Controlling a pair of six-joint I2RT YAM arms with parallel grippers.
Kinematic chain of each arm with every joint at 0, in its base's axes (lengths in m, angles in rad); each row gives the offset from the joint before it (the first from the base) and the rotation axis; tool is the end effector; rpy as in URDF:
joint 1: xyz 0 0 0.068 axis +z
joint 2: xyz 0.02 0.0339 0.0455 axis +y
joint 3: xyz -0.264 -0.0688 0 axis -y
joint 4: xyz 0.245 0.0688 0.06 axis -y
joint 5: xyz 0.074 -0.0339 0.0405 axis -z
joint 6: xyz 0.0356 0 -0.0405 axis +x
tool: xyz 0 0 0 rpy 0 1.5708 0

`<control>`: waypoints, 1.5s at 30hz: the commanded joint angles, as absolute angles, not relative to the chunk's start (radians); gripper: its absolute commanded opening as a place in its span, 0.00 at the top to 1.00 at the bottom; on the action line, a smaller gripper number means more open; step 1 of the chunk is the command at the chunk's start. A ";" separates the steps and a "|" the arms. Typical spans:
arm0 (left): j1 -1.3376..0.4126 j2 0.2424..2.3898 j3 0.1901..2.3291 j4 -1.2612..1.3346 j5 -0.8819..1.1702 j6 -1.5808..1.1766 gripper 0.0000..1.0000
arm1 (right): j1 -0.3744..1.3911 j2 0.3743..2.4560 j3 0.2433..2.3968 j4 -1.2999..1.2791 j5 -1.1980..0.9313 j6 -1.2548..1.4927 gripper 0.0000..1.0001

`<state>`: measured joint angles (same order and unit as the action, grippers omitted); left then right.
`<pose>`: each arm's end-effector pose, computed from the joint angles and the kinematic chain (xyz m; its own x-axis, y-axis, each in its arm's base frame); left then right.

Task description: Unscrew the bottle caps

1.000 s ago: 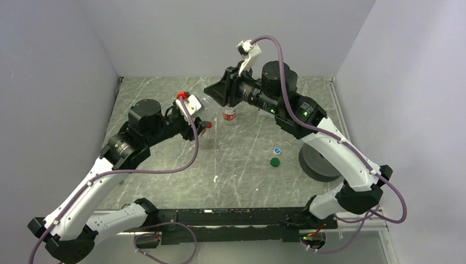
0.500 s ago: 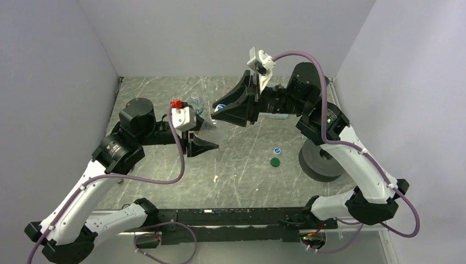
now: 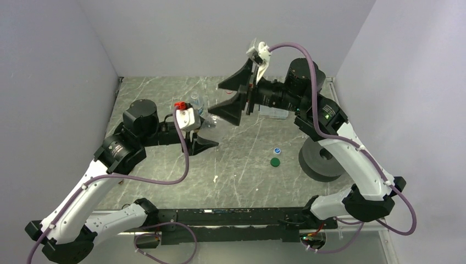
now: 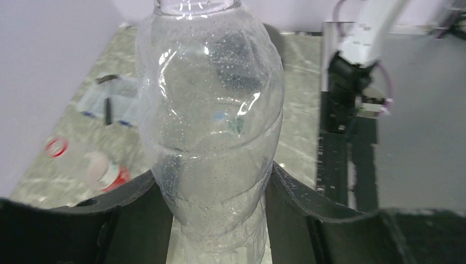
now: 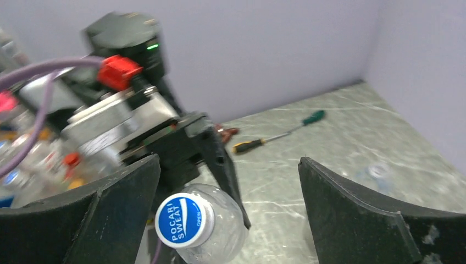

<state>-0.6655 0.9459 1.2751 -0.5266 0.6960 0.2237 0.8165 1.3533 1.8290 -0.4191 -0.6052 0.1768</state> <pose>0.1254 -0.1275 0.4437 0.0644 0.1659 -0.9840 0.9785 0.1832 0.0949 0.1609 0.2008 0.5427 -0.1357 0.0668 -0.9885 -0.9797 0.1396 0.1439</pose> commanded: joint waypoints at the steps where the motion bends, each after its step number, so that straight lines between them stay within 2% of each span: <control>1: -0.669 0.945 1.264 -0.450 0.426 0.253 0.90 | 0.813 1.318 1.850 -0.412 -0.190 0.251 0.00; 7: -0.669 0.959 1.248 -0.403 0.181 0.289 0.89 | 0.817 1.303 1.811 -0.366 -0.030 0.385 0.00; 10: -0.668 0.968 1.252 -0.408 0.147 0.286 0.89 | 0.831 1.348 1.838 -0.386 -0.020 0.408 0.01; 13: -0.669 0.968 1.249 -0.404 0.139 0.280 0.89 | 0.850 1.391 1.860 -0.396 -0.016 0.414 0.07; 23: -0.669 0.968 1.244 -0.404 0.128 0.276 0.90 | 0.865 1.430 1.860 -0.360 -0.030 0.431 0.44; 32: -0.669 0.967 1.239 -0.414 0.185 0.267 0.90 | 0.865 1.424 1.852 -0.342 -0.053 0.410 0.83; 36: -0.669 0.958 1.245 -0.437 0.334 0.236 0.90 | 0.860 1.389 1.835 -0.306 -0.174 0.324 0.89; 41: -0.669 0.930 1.254 -0.434 0.633 0.194 0.91 | 0.832 1.317 1.773 -0.210 -0.555 0.228 0.86; 45: -0.669 0.930 1.273 -0.442 0.757 0.160 0.91 | 0.815 1.297 1.775 -0.192 -0.757 0.222 0.87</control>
<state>-0.6571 0.9394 1.2346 -0.4419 0.4953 0.1894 0.8249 1.3361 1.7618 -0.3511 -0.4664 0.2577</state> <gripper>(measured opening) 0.570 0.356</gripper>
